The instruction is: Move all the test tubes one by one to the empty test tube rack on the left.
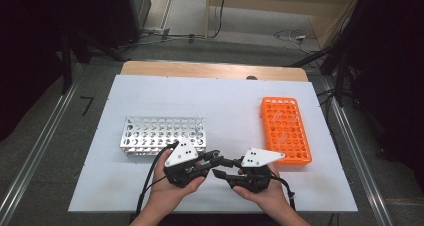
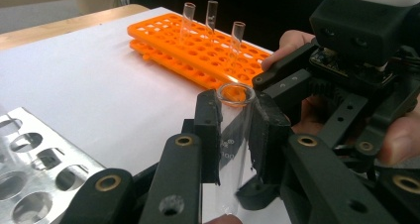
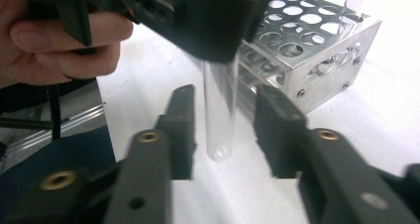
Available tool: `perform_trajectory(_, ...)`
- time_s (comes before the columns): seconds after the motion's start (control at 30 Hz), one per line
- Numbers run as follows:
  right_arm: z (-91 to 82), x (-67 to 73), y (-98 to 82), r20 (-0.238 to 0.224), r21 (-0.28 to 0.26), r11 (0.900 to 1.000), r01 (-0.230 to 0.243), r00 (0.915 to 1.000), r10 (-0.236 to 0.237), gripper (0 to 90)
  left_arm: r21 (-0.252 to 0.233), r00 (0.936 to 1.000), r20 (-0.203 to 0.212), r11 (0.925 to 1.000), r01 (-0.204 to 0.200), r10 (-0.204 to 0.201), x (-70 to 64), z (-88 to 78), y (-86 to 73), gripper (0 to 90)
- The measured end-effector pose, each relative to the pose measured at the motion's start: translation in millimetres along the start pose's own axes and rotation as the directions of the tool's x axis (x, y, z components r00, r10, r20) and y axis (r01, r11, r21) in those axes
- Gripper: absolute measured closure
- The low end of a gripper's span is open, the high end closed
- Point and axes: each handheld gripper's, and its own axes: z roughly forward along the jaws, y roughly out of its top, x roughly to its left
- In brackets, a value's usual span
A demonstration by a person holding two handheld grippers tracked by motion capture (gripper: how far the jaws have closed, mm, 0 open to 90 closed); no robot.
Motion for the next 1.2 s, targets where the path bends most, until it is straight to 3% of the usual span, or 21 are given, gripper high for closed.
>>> perform_trajectory(0.23, -11.5, -8.2, -4.2, 0.005, -0.016, 1.0, -0.006, 1.0, 0.007, 32.3, -0.006, 0.9997, -0.025, 1.0, -0.002, 0.001, 5.2, -7.5, 1.7, 76.0)
perform_trajectory(0.43, -23.6, -14.8, -9.9, 0.039, -0.018, 1.0, -0.001, 0.9993, 0.002, 12.1, -0.012, 0.9985, -0.054, 0.9999, 0.002, -0.003, 13.2, -16.0, 3.2, 76.0)
perform_trajectory(0.6, -36.1, -20.5, -15.2, 0.049, -0.016, 1.0, 0.0, 0.9988, 0.001, 1.1, -0.02, 0.9966, -0.081, 0.9997, 0.013, -0.014, 22.4, -25.1, 4.0, 76.0)
perform_trajectory(1.2, -81.3, -44.0, -41.0, 0.135, -0.029, 0.998, -0.059, 0.9889, 0.062, 0.0, -0.059, 0.982, -0.186, 0.998, 0.025, -0.035, 59.9, -50.1, 20.3, 76.0)
